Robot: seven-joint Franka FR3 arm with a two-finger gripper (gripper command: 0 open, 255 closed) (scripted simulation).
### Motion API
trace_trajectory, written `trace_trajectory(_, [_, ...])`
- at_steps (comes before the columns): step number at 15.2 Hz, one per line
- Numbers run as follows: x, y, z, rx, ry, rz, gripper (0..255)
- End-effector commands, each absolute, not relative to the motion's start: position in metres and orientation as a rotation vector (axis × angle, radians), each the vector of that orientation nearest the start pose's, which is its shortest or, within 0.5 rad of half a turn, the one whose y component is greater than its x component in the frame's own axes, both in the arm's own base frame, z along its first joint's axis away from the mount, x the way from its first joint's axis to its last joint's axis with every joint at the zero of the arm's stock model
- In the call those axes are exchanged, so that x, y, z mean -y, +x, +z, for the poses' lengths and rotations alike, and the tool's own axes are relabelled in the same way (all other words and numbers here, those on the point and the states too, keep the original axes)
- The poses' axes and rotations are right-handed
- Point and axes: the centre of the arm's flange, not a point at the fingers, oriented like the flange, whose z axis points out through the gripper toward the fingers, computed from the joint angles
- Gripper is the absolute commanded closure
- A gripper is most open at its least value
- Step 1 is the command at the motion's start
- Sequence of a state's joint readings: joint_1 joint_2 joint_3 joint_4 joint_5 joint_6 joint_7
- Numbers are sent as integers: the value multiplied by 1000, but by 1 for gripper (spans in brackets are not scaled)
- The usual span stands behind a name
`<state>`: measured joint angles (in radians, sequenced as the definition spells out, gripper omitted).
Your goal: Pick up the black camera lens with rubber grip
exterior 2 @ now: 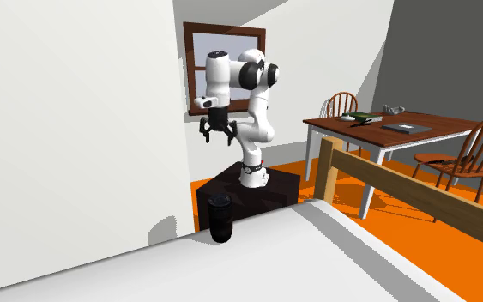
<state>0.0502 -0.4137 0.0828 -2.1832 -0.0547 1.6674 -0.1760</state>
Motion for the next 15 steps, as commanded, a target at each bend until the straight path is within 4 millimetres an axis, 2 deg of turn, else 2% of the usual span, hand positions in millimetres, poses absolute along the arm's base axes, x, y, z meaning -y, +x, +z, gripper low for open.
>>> trace_trajectory(1, [-65,439,536,534,-3166,184,0])
trace_trajectory(15, [-160,589,469,785,-3032,277,0])
